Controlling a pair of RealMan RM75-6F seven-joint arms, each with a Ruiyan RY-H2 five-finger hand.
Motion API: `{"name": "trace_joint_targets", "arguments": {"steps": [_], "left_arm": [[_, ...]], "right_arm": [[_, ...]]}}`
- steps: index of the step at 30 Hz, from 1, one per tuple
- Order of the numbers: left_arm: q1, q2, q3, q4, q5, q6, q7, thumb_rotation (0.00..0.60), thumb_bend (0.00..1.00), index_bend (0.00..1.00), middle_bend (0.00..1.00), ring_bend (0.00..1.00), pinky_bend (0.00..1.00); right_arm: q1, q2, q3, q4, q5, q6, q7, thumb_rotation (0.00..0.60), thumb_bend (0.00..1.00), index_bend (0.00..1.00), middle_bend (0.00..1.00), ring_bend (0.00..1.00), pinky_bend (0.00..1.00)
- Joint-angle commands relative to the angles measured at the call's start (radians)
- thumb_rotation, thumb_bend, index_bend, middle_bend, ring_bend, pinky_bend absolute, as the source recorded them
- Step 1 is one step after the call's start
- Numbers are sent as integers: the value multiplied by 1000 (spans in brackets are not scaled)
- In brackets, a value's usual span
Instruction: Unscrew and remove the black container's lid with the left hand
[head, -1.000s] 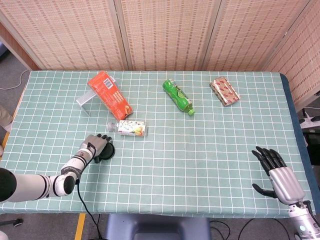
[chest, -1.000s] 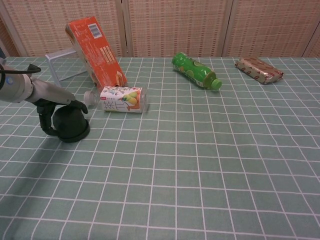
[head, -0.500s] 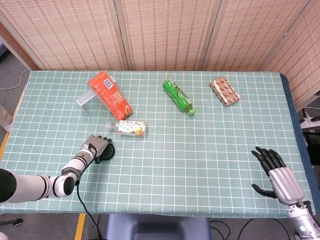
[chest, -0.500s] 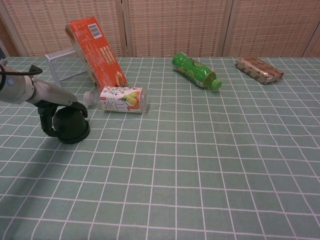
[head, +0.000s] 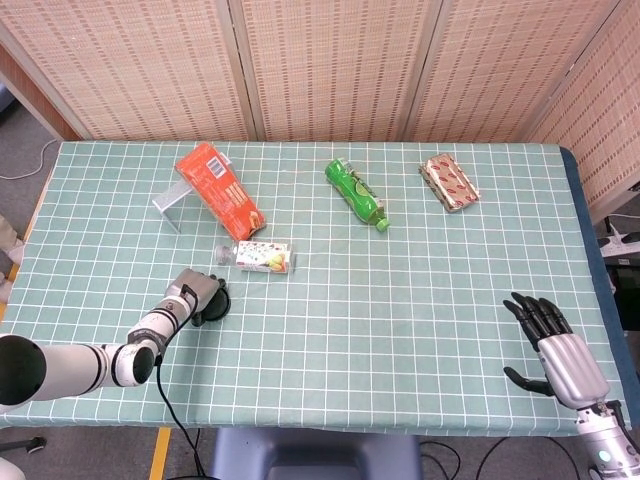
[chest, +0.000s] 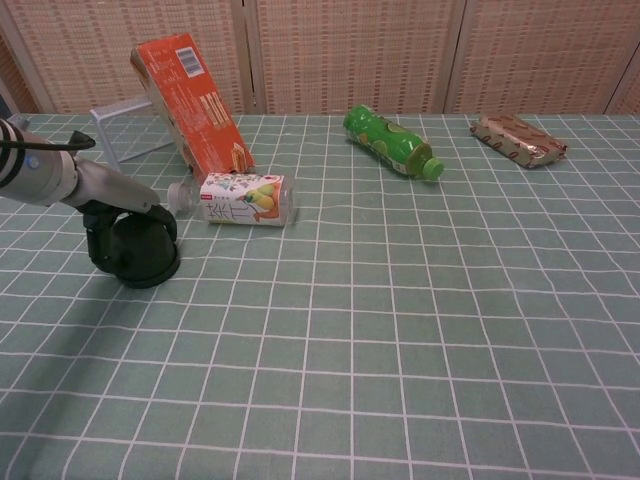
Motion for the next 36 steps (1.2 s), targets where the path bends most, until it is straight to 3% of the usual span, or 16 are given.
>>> {"name": "trace_joint_targets", "arguments": {"steps": [1,8,17,27,36], "left_arm": [[2,2,3,-5,15,8,-6,600,351,515,490,367,502],[54,22,-28,-17,108,47,-54,600,403,728,736,621,679],[129,48,-73,-34,219,112,-103,600,481,869,873,752,798],[164,66,-104,-37,261,114,-110,600,629,935,926,794,839],[174,72,-109,-44,274,116,-83,600,636,964,953,814,856]], "right_arm": [[0,0,1,0,1,1,0,600,133,0,0,0,0],[1,-2,1,-1,1,-1,0,600,132,0,0,0,0],[-1,-4,-1,-1,-1,2,-4,600,133,0,0,0,0],[-1,-2,-2,-2,-5,4,-4,600,133,0,0,0,0],[-1,-2,-3,-2,-8,5,-2,600,133,0,0,0,0]]}}
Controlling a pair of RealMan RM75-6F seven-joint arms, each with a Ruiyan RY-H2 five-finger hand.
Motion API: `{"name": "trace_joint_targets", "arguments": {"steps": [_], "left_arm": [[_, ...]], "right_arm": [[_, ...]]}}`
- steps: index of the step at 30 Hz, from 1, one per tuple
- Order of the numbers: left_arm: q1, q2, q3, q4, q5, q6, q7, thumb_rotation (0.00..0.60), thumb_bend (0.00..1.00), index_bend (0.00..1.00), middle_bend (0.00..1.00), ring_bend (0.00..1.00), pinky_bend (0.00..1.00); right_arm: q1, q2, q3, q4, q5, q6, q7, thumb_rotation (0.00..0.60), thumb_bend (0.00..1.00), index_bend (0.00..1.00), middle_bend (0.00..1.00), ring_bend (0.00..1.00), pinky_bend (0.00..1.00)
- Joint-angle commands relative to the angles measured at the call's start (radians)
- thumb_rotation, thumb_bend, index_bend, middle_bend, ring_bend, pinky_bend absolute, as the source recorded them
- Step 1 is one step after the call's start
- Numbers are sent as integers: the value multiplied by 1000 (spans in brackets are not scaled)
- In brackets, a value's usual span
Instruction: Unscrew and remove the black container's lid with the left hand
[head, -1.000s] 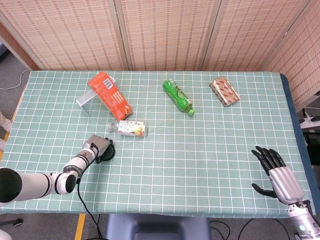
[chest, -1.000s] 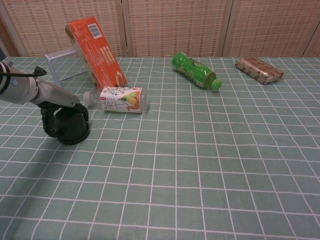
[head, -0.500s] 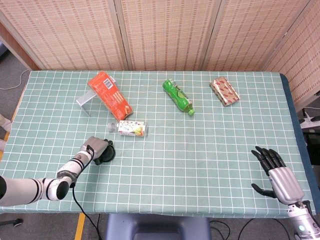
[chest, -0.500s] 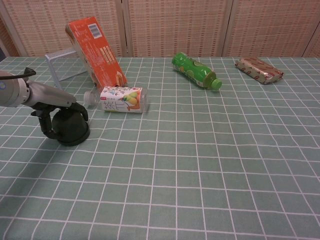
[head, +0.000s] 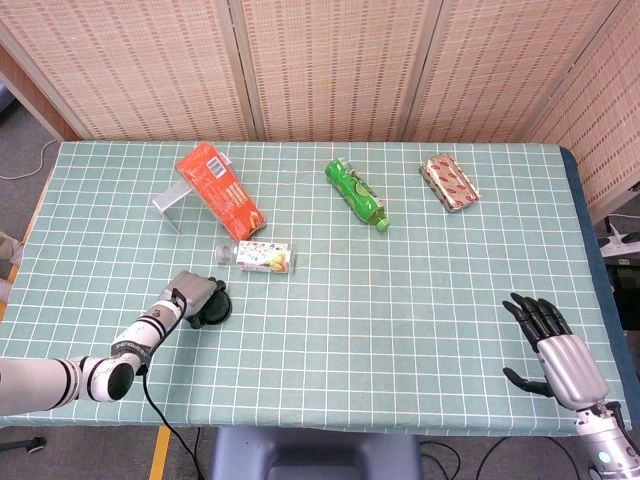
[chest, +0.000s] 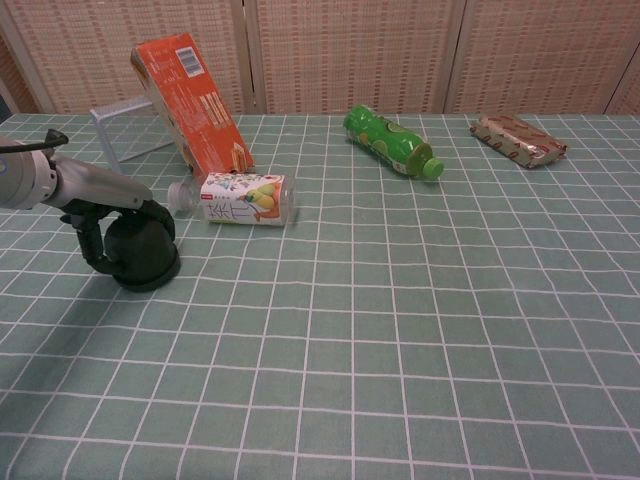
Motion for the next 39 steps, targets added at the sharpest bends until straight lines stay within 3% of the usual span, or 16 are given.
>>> {"name": "trace_joint_targets", "arguments": {"steps": [1,15,21,27,33,39], "left_arm": [[2,0,3,-2,-1,4,12,600,638,965,954,815,857],[73,49,-78,-37,103,31,-66,600,657,967,956,819,865],[122,68,-136,-44,114,60,-139,600,659,967,958,821,868],[239,108,-286,-56,180,82,-403,600,659,967,958,822,870],[393,109,-478,1,298,56,-819,600,657,967,962,826,878],[481,133,-609,16,372,-77,-1126,600,657,967,961,826,882]], "right_arm": [[0,0,0,0,-1,0,0,600,133,0,0,0,0],[0,0,-1,1,-3,1,-3,600,133,0,0,0,0],[-2,0,-1,2,-6,7,-4,600,133,0,0,0,0],[-1,-2,1,5,-4,8,-4,600,133,0,0,0,0],[0,-3,3,6,-4,9,0,600,133,0,0,0,0],[-1,-8,0,7,-10,11,-1,600,133,0,0,0,0]]}}
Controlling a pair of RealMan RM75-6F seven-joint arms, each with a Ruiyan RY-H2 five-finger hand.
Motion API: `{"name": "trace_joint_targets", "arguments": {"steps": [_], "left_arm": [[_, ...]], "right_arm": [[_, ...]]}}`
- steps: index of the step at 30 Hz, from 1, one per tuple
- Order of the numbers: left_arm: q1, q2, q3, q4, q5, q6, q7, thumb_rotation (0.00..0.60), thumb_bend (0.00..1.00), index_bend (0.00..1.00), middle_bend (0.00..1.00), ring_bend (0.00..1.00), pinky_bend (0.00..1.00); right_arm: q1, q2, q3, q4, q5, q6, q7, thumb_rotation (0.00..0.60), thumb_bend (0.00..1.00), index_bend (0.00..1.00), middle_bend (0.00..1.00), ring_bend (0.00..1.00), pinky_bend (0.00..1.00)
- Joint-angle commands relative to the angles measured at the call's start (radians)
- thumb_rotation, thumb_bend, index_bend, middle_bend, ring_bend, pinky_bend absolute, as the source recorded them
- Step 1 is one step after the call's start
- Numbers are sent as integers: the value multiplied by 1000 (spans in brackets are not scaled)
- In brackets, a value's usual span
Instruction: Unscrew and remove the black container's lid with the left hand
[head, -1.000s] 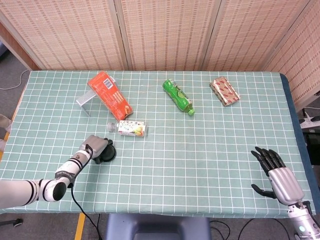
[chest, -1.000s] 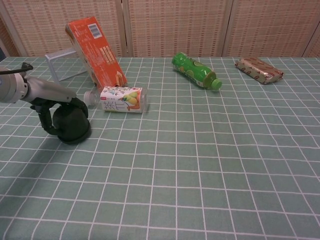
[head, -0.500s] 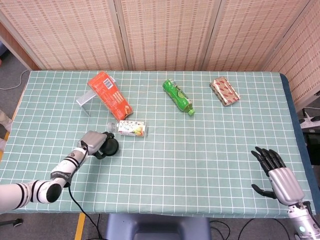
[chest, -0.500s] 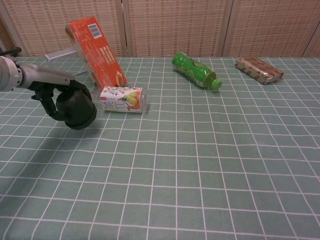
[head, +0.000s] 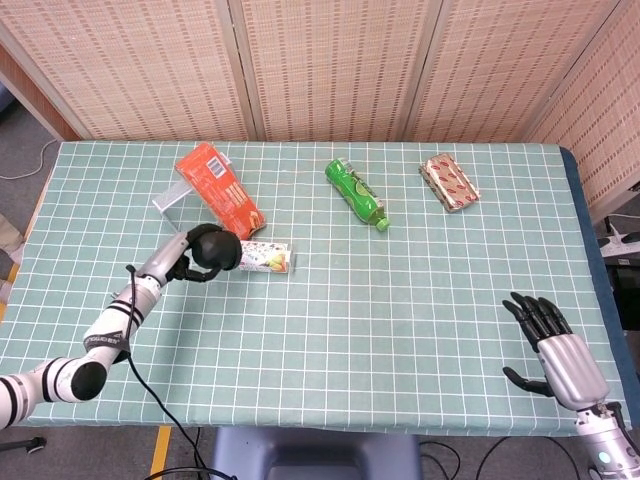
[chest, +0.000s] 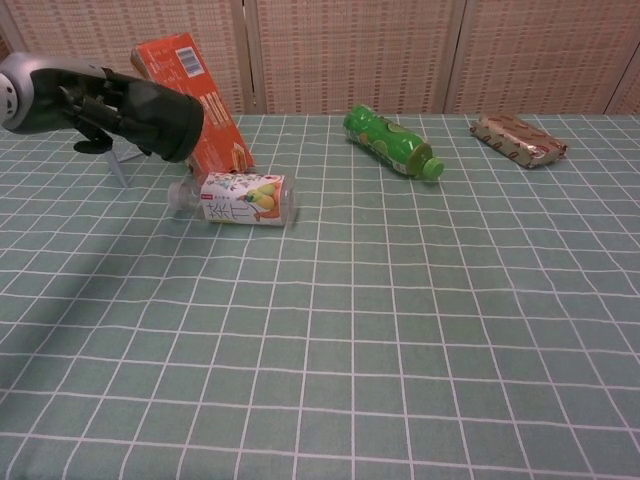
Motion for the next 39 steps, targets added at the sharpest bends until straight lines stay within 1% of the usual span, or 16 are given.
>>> {"name": "trace_joint_targets", "arguments": {"steps": [1,4,7,10,12,14,16,18,21,23,25,26,28,30,32,39], "left_arm": [[123,30,-166,14,119,-120,-285,600,657,967,961,826,884],[153,39,-196,5,193,-147,-346,600,657,967,961,826,888],[158,45,-187,23,249,-167,-331,600,657,967,961,826,889],[136,64,-128,55,280,-229,-245,600,658,967,961,826,890],[98,98,-65,63,302,-331,-163,600,658,967,961,826,889],[62,121,-2,57,348,-381,-55,600,657,967,961,826,889],[42,130,48,50,393,-360,62,600,657,967,961,826,888],[16,126,115,60,404,-290,258,600,657,967,961,827,888],[-33,116,211,61,289,-236,518,600,657,967,961,826,882],[-94,101,308,42,129,-167,745,600,658,967,961,825,872],[-154,72,394,4,-65,-65,940,600,658,967,959,819,865],[-196,45,442,-33,-207,24,1063,600,659,966,958,816,861],[-267,-7,491,-97,-449,182,1247,600,663,967,957,814,856],[-315,-46,499,-134,-604,292,1362,600,670,967,954,810,852],[-347,-85,501,-157,-694,403,1466,600,681,966,948,805,846],[-360,-111,459,-215,-755,538,1576,600,691,965,945,803,845]], "right_arm": [[2,-4,-3,-1,-1,-6,-1,600,133,0,0,0,0],[2,-5,-6,-1,-10,-3,0,600,132,0,0,0,0],[-2,-2,-5,1,-14,9,9,600,133,0,0,0,0],[-2,2,-4,1,-12,12,16,600,133,0,0,0,0],[-1,1,-4,3,-16,12,17,600,133,0,0,0,0],[1,0,-7,5,-19,6,18,600,133,0,0,0,0],[3,-2,-8,5,-19,1,15,600,133,0,0,0,0],[5,-4,-9,5,-16,-6,9,600,132,0,0,0,0],[4,-7,-6,5,-13,-4,-4,600,133,0,0,0,0],[4,-7,-7,2,-11,-4,-4,600,133,0,0,0,0],[4,-6,-7,1,-11,-6,-3,600,133,0,0,0,0],[4,-5,-8,1,-12,-5,-1,600,133,0,0,0,0],[4,-2,-9,1,-14,-4,5,600,133,0,0,0,0],[5,-1,-8,2,-12,-4,8,600,133,0,0,0,0],[5,-1,-7,3,-10,-6,7,600,133,0,0,0,0],[7,-3,-10,-1,-11,-13,-4,600,132,0,0,0,0]]}}
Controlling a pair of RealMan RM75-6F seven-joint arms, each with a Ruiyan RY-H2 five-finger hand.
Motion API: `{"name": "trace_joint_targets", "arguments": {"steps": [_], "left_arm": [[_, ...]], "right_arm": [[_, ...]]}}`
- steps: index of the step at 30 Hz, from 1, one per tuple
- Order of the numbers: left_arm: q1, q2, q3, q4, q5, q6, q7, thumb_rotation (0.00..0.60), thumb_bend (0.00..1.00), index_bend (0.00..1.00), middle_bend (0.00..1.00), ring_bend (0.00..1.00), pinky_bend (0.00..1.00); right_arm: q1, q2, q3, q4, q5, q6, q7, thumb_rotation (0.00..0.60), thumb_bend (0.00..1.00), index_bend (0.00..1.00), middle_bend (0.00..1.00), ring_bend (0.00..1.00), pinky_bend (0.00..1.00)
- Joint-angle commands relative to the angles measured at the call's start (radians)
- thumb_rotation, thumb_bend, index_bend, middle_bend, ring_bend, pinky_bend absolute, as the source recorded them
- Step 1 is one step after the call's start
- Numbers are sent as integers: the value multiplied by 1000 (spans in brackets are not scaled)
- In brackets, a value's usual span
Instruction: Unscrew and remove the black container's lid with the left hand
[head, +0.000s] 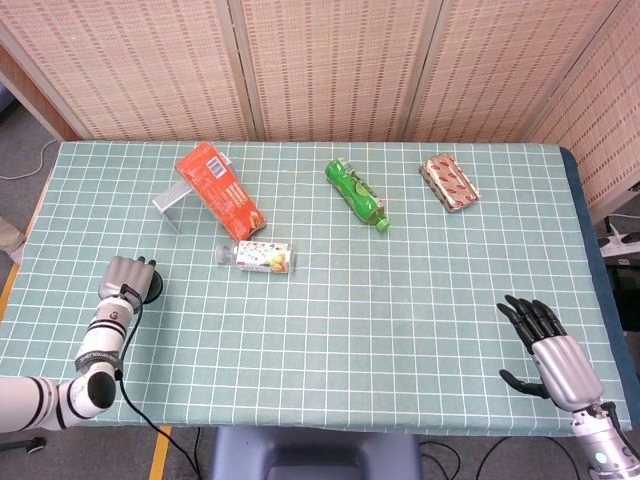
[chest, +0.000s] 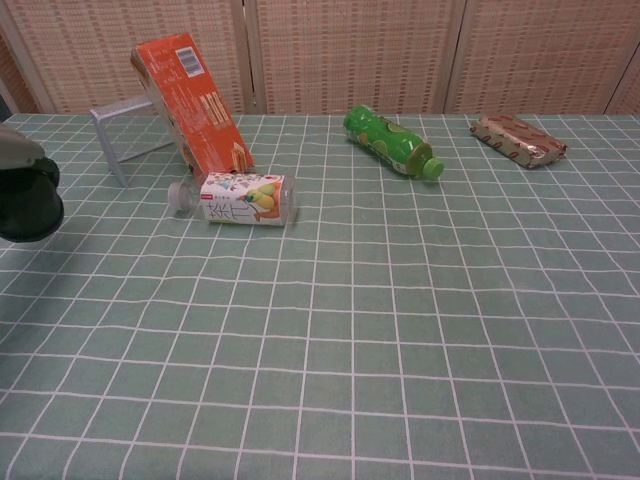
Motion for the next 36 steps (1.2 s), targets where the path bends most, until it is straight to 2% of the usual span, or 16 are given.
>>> {"name": "trace_joint_targets", "arguments": {"steps": [1,4,6,14,17,20,24,28,36], "left_arm": [[-71,-59,35,-81,-108,136,128,600,692,964,945,803,845],[-52,-33,3,-88,-99,64,87,600,691,965,946,802,844],[-28,1,-25,-79,-46,-18,20,600,690,966,945,802,845],[140,98,-161,-11,306,-269,-398,600,684,966,944,795,843],[191,105,-192,30,413,-303,-505,600,683,966,942,794,843],[187,109,-165,66,411,-352,-502,600,684,965,941,794,843],[143,100,-117,95,316,-411,-458,600,683,965,940,794,843],[123,84,-102,136,256,-467,-487,600,681,966,939,794,845],[121,55,-79,177,266,-485,-516,600,679,965,937,794,845]], "right_arm": [[-1,1,0,-2,-2,4,1,600,132,0,0,0,0],[-3,1,1,-1,-1,8,3,600,133,0,0,0,0],[-3,0,1,0,-1,9,5,600,133,0,0,0,0],[-2,-2,1,0,1,6,-2,600,133,0,0,0,0],[-2,-3,0,-1,1,5,-5,600,133,0,0,0,0],[-2,-3,1,-1,2,5,-8,600,133,0,0,0,0],[-2,-4,2,-1,4,4,-8,600,132,0,0,0,0],[-1,-4,1,0,5,2,-2,600,133,0,0,0,0],[-1,-6,2,-1,7,2,3,600,132,0,0,0,0]]}}
